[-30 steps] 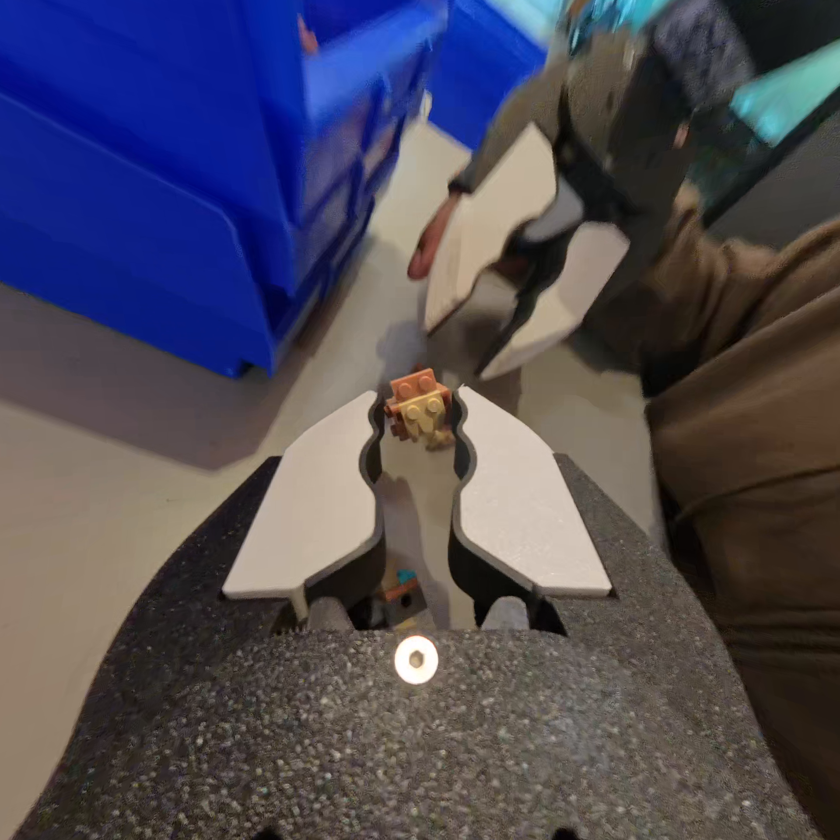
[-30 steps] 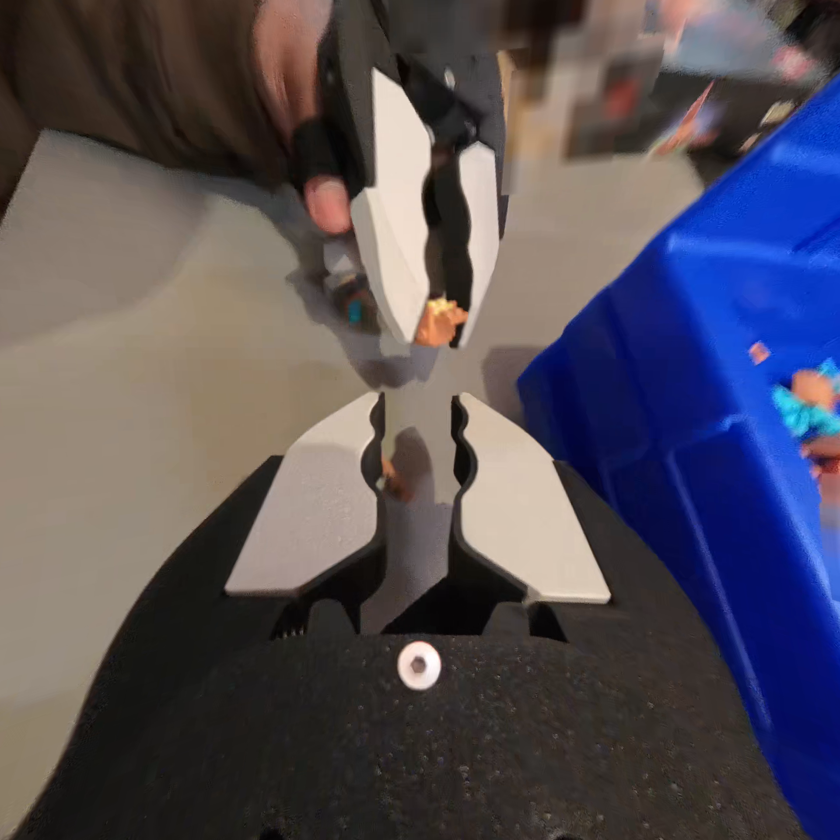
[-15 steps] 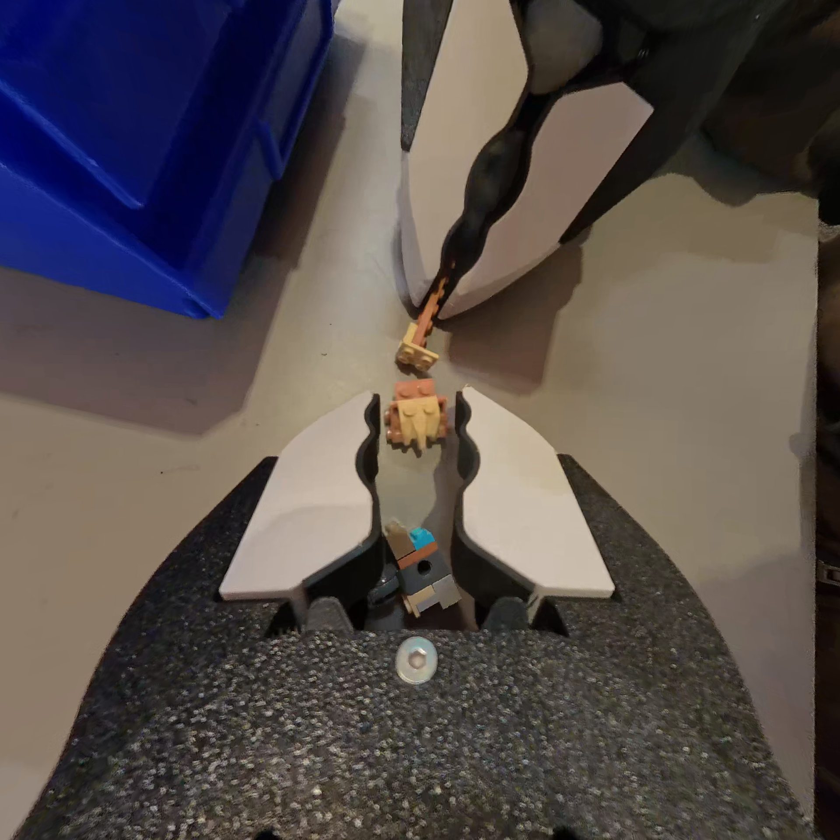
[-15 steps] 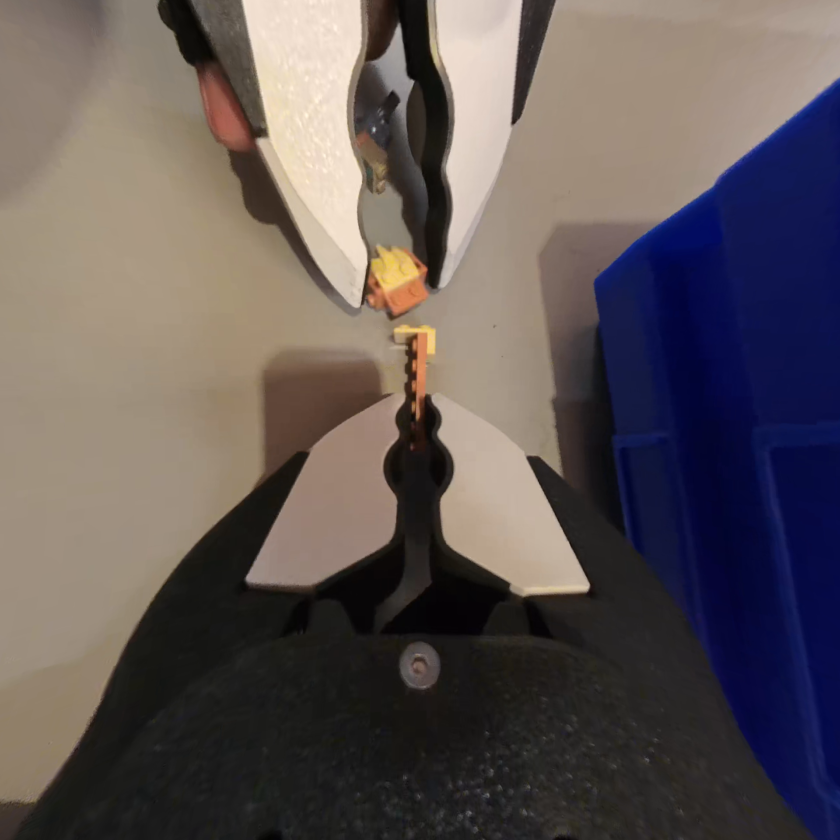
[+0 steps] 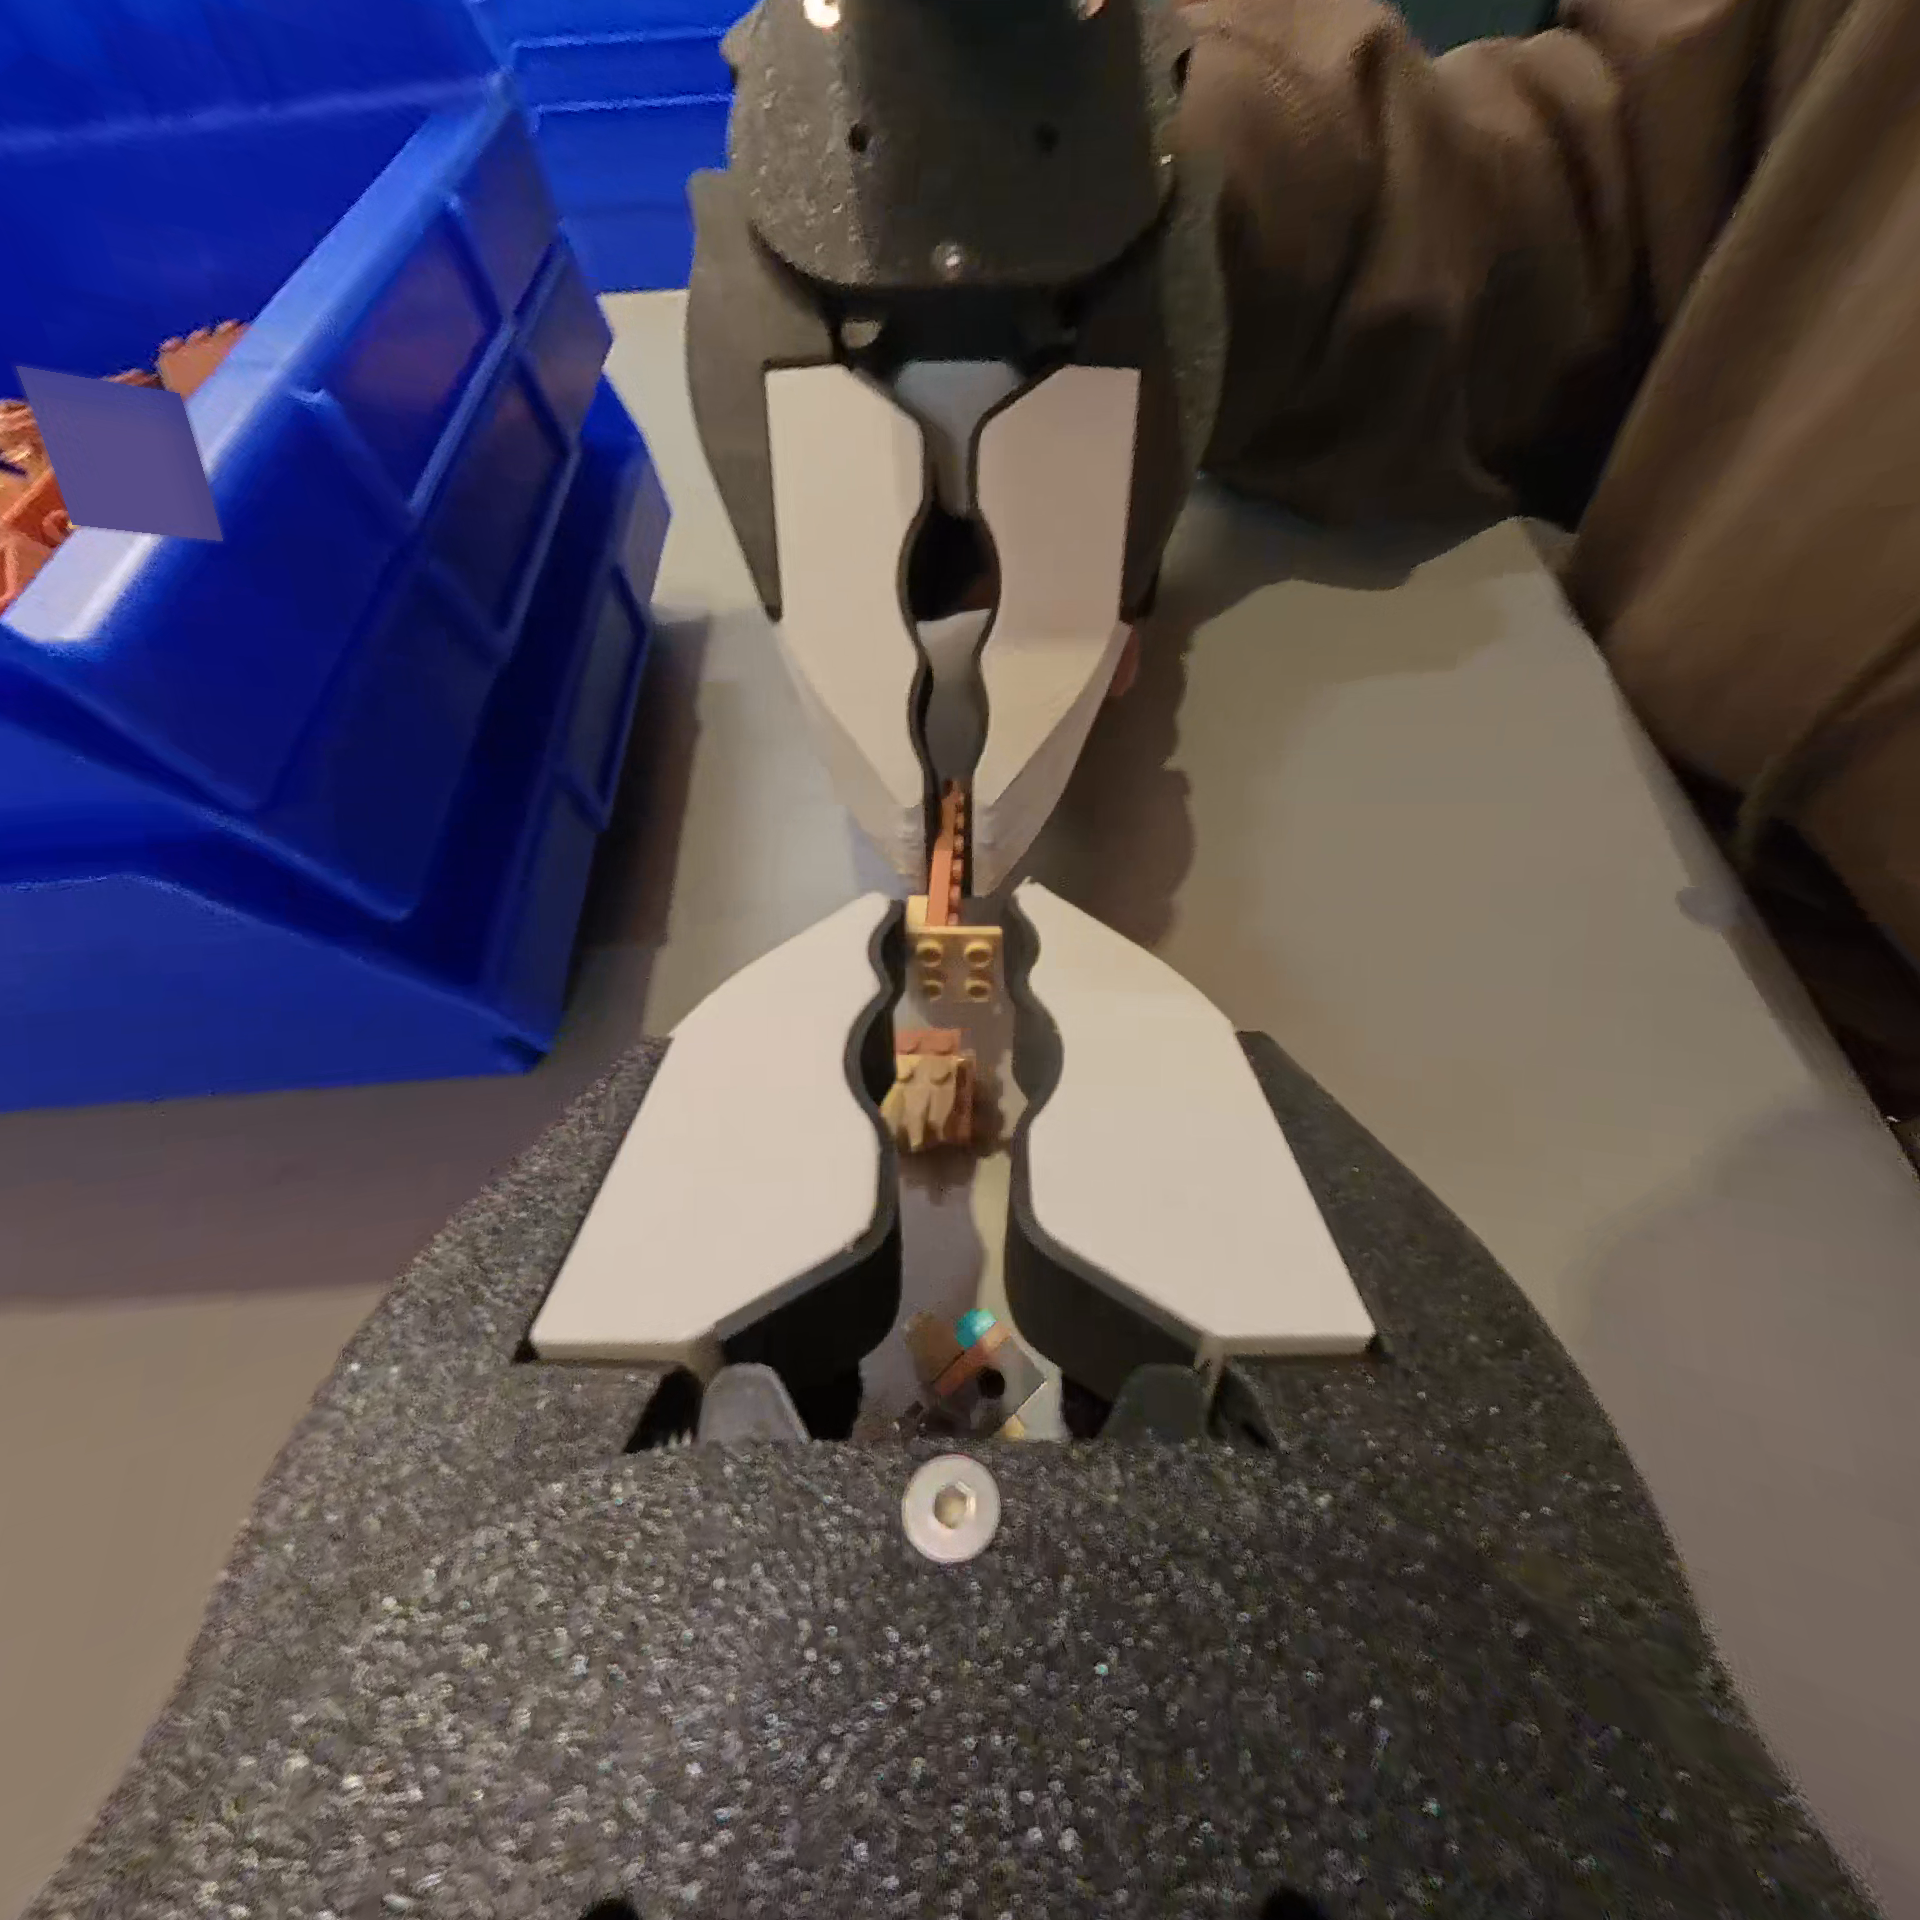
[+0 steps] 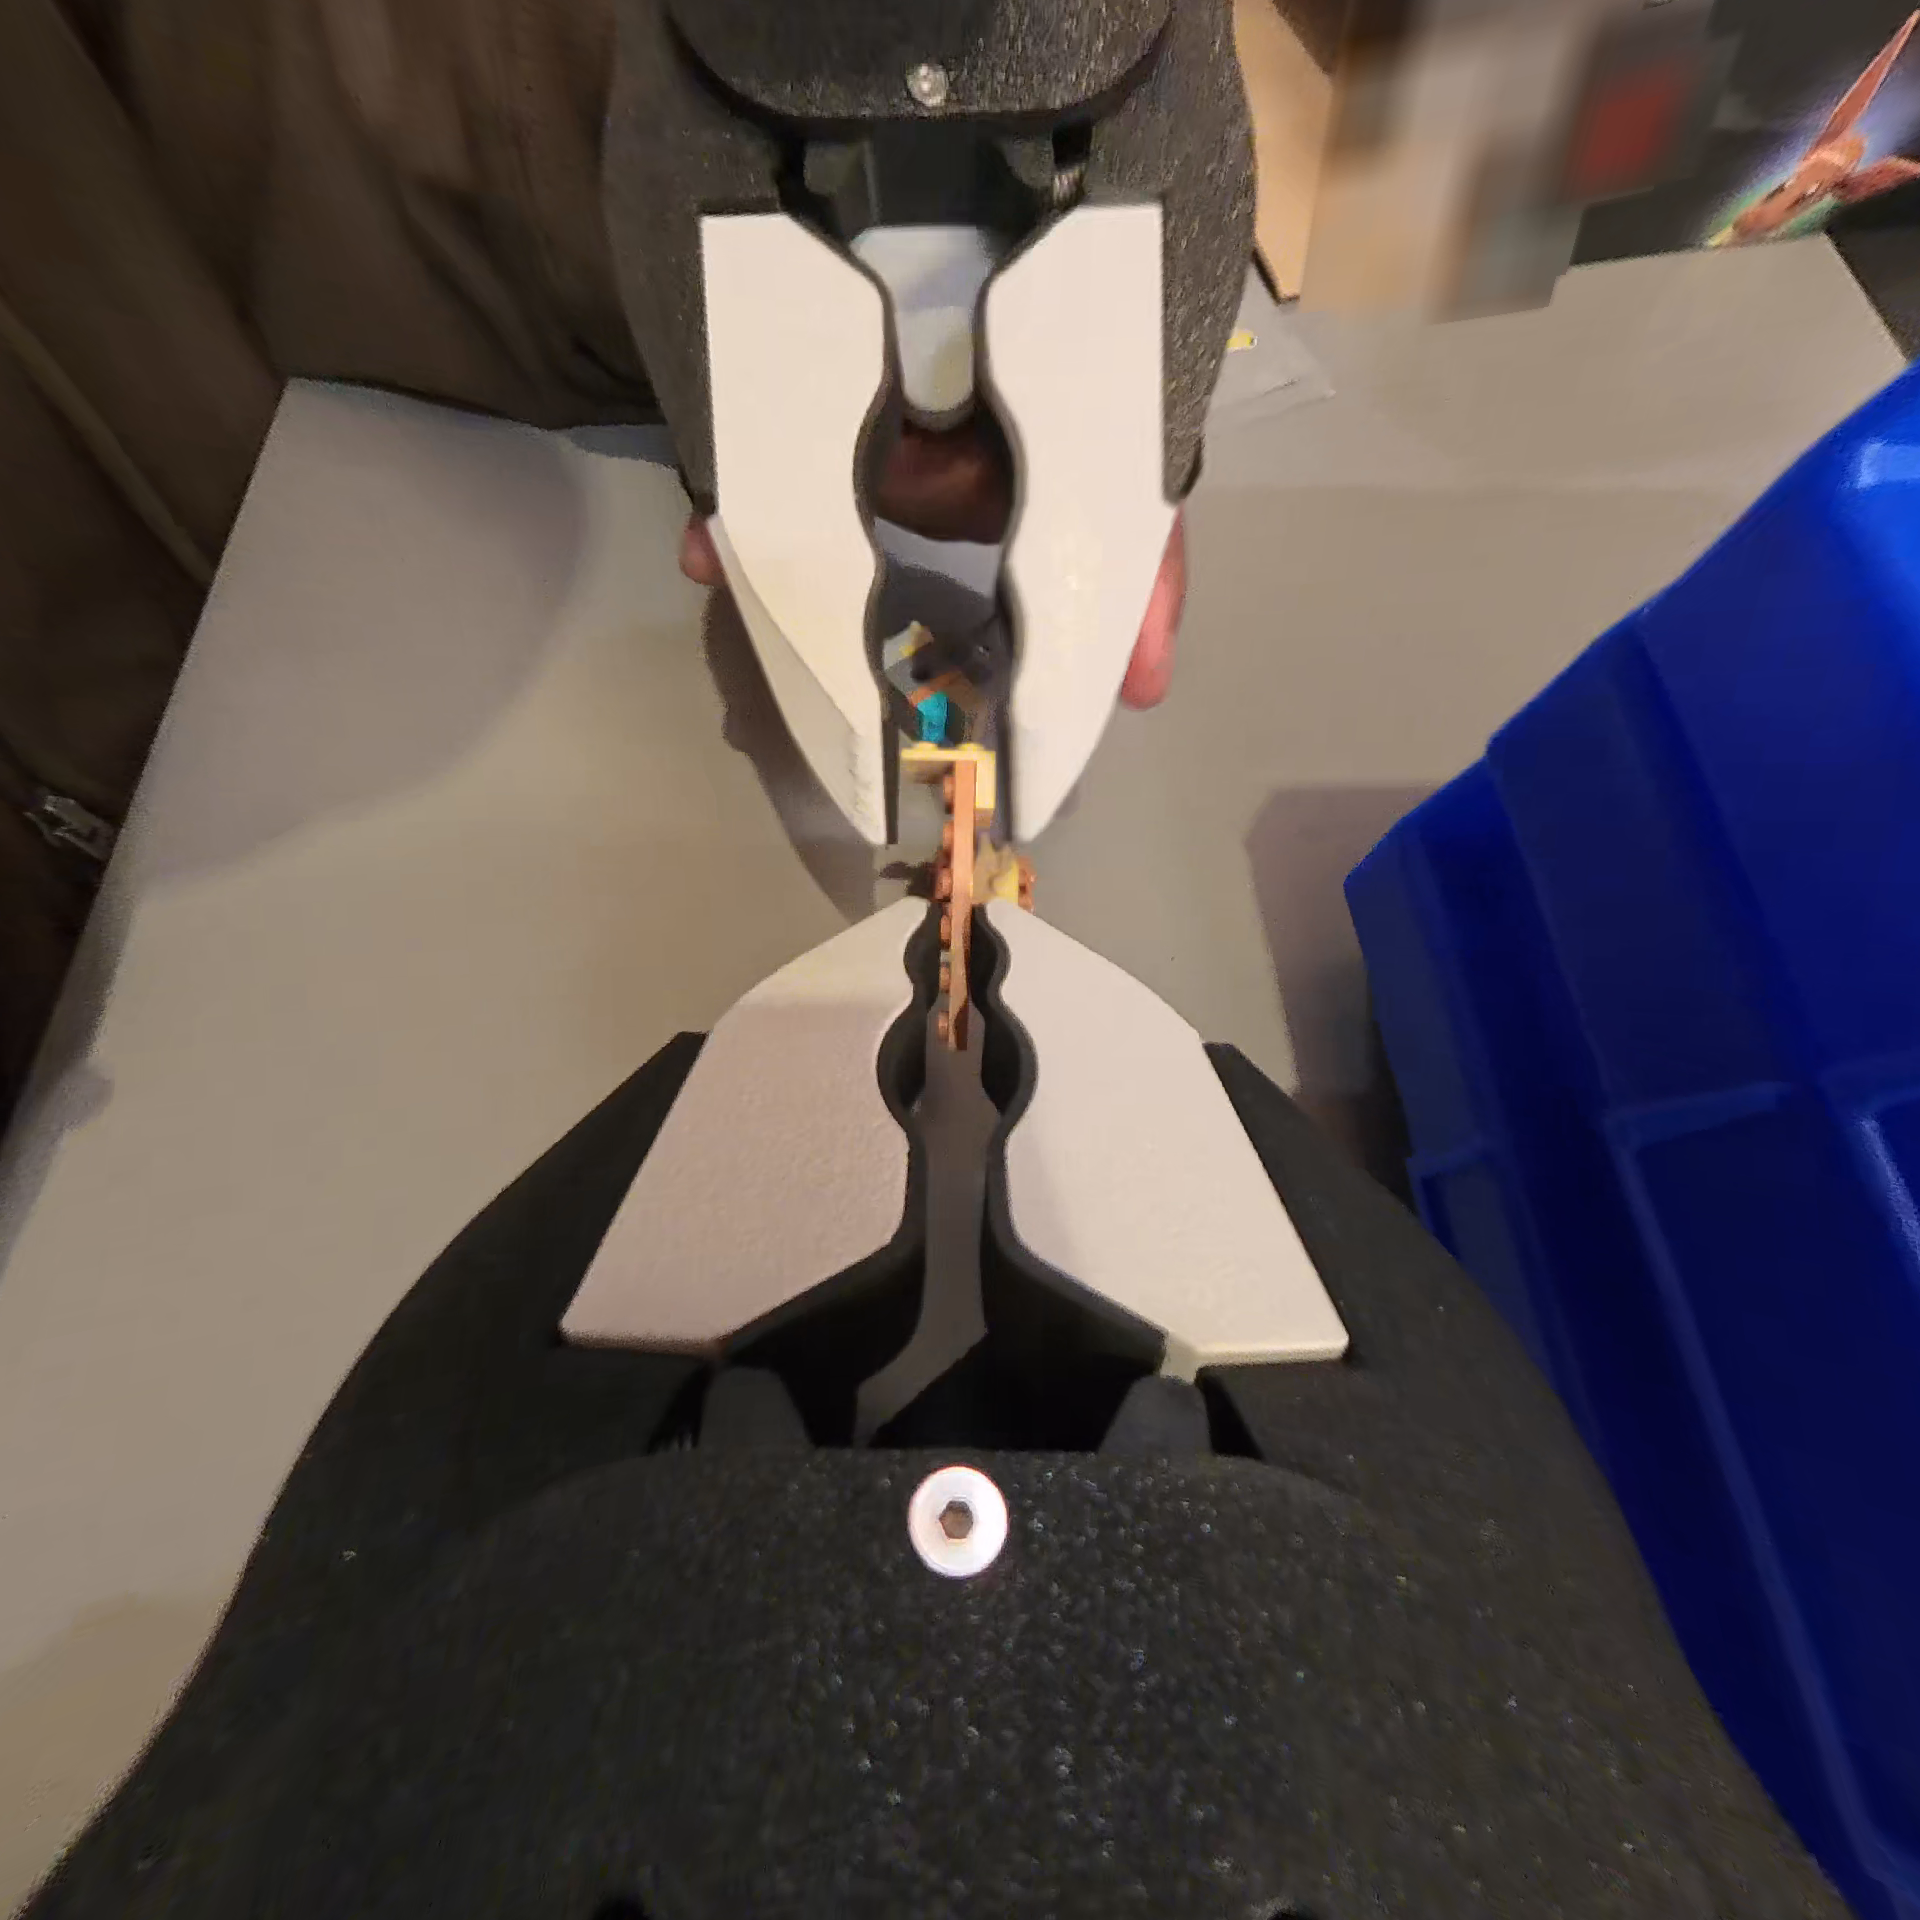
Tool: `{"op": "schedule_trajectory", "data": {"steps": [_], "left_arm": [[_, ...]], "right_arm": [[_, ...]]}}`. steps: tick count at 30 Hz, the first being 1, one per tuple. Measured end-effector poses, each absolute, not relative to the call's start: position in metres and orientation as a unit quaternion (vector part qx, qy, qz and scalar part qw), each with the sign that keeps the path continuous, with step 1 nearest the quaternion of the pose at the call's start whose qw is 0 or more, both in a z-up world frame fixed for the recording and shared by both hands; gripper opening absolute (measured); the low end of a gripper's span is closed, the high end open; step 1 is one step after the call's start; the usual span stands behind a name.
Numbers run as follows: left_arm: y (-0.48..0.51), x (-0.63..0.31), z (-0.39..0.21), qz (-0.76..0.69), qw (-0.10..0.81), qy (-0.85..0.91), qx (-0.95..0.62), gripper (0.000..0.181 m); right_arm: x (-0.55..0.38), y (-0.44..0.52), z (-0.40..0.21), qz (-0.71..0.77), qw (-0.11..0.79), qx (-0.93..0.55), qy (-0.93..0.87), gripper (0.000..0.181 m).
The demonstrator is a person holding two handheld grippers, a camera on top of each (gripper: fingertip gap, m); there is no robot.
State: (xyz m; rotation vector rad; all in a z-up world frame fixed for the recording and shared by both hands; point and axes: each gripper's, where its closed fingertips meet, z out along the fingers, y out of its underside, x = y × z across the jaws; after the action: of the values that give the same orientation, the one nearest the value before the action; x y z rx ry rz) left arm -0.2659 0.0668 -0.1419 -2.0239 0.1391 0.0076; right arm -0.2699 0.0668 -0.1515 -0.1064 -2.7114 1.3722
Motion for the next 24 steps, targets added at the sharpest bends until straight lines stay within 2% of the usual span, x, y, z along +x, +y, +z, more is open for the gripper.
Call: {"op": "schedule_trajectory", "data": {"steps": [7,12,18,20,22,23,24], "left_arm": [[0.064,-0.271,-0.135,-0.054,0.546,0.007,-0.836,0.017],[0.06,-0.282,-0.122,-0.152,0.59,-0.075,-0.789,0.017],[0.05,-0.304,-0.089,-0.193,0.676,-0.142,-0.697,0.017],[0.049,-0.308,-0.088,-0.184,0.679,-0.15,-0.695,0.017],[0.051,-0.306,-0.089,-0.177,0.676,-0.145,-0.7,0.017],[0.053,-0.304,-0.088,-0.177,0.677,-0.143,-0.7,0.017],[0.054,-0.303,-0.087,-0.177,0.677,-0.142,-0.7,0.017]], "right_arm": [[-0.273,0.062,-0.146,0.452,0.117,-0.003,-0.885,0.005],[-0.283,0.06,-0.138,0.432,0.228,0.035,-0.872,0.005],[-0.292,0.064,-0.108,0.495,0.246,0.003,-0.834,0.005],[-0.307,0.073,-0.073,0.545,0.287,-0.04,-0.787,0.005],[-0.344,0.1,-0.034,0.568,0.363,-0.144,-0.725,0.005],[-0.364,0.118,-0.022,0.56,0.392,-0.205,-0.7,0.008],[-0.377,0.131,-0.019,0.547,0.396,-0.249,-0.695,0.02]]}}
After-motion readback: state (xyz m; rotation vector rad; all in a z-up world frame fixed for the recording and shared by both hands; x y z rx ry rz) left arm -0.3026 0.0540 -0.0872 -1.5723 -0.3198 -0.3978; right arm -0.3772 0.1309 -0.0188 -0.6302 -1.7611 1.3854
